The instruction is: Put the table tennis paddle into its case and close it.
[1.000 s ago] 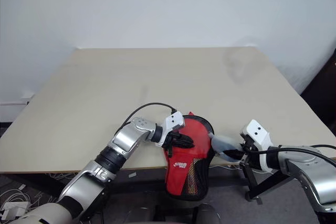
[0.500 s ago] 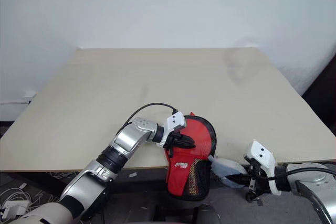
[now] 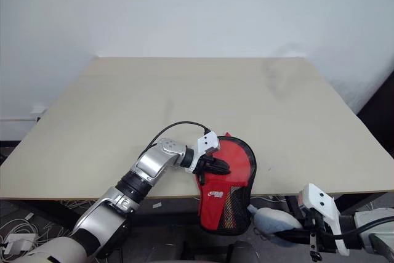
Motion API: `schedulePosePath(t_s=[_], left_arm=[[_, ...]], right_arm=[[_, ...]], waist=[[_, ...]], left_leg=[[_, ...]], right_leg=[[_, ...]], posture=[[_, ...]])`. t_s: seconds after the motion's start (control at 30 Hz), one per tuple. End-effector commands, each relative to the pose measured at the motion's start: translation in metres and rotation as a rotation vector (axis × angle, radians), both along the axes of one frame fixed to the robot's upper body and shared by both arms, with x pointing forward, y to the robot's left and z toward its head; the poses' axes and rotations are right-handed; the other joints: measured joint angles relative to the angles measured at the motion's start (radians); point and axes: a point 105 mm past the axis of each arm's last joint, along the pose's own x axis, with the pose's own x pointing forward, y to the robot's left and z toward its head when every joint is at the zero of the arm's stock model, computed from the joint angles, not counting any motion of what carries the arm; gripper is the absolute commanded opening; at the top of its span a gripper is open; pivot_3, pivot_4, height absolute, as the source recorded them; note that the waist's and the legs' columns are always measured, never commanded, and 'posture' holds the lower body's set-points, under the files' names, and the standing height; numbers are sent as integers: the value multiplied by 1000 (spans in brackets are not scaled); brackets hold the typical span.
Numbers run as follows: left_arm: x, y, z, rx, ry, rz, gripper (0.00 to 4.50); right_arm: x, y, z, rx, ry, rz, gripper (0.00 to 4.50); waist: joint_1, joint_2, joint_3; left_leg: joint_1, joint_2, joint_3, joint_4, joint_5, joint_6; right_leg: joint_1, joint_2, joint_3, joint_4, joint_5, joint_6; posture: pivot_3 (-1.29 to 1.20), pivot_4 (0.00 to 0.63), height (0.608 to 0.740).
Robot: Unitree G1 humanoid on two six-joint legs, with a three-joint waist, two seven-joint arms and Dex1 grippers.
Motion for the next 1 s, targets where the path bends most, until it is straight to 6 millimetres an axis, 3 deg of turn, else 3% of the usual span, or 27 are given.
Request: schedulePosePath(t_s=[0.03, 0.27, 0.4, 0.43, 0.67, 1.0], left_arm=[[-1, 12, -22, 92, 46, 32, 774], [1, 13, -23, 93, 43, 36, 774], [3, 13, -22, 93, 29, 39, 774], [3, 14, -22, 91, 27, 38, 774], [4, 15, -23, 95, 21, 33, 774], [6, 16, -24, 99, 19, 36, 774]], right_arm=[[-17, 18, 2, 25, 26, 117, 440], [-32, 23, -4, 16, 51, 151, 439], [-15, 19, -8, -16, 1, 78, 438], [-8, 17, -6, -10, -5, 39, 1171], [19, 14, 12, -5, -113, 1, 3461], [48, 19, 58, 175, -206, -88, 3461]], waist=[[0, 0, 0], [4, 0, 0], [5, -1, 0], [5, -1, 0], [5, -1, 0], [5, -2, 0]], left_leg=[[0, 0, 0, 0, 0, 0], [0, -2, -1, 1, -1, 1], [0, -1, -1, 1, -1, 1], [0, -1, -1, 1, -1, 1], [0, -1, -2, 1, -1, 1], [0, -1, -2, 1, -1, 1]], right_leg=[[0, 0, 0, 0, 0, 0], [1, -2, -1, 0, -1, 1], [1, -2, -2, 0, -1, 1], [1, -2, -2, 0, -1, 1], [2, -1, -2, 0, -1, 1], [2, -1, -2, 0, -1, 1]], posture=[[0, 0, 724], [0, 0, 724], [0, 0, 724], [0, 0, 724], [0, 0, 724], [0, 0, 724]])
